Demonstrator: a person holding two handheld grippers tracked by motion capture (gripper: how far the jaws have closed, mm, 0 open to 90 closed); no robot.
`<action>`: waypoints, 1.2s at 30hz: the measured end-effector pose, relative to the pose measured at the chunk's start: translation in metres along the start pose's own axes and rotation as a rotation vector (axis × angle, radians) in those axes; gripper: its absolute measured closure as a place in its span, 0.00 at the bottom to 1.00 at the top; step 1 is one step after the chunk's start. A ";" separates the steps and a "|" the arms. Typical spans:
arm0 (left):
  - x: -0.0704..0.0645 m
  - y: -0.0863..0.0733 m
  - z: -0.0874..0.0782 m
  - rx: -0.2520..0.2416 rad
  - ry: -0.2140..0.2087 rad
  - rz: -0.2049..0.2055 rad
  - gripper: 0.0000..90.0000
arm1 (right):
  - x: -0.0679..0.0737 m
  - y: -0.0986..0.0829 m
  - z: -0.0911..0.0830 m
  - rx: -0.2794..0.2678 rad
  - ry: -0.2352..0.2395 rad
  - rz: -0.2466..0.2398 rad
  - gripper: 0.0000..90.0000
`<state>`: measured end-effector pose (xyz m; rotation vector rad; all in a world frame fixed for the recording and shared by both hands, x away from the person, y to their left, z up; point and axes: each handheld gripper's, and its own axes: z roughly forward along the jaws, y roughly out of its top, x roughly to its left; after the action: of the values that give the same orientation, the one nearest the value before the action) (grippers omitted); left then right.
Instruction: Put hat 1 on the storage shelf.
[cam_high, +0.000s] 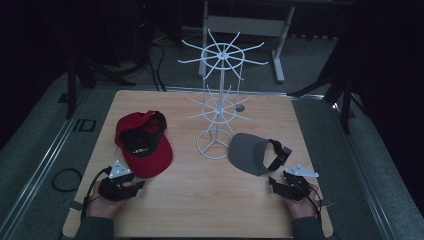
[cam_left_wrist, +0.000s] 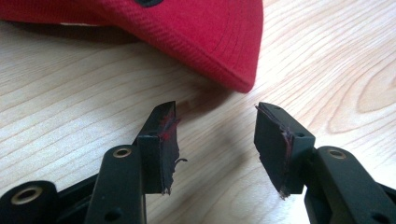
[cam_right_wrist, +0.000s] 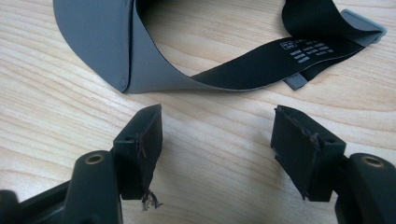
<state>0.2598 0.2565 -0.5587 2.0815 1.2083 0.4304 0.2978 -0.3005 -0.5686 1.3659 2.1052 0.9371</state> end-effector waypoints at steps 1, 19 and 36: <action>0.000 0.000 -0.001 -0.010 0.003 -0.006 0.55 | 0.000 0.000 0.000 0.000 0.000 0.000 0.37; 0.012 0.015 -0.006 -0.071 -0.093 -0.168 0.52 | 0.000 0.000 0.000 0.001 0.002 -0.002 0.37; 0.025 0.030 0.016 -0.018 -0.106 -0.220 0.56 | 0.000 0.000 0.000 0.002 0.003 -0.002 0.36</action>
<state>0.3013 0.2617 -0.5502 1.9047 1.3470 0.2255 0.2979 -0.3003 -0.5686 1.3639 2.1103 0.9375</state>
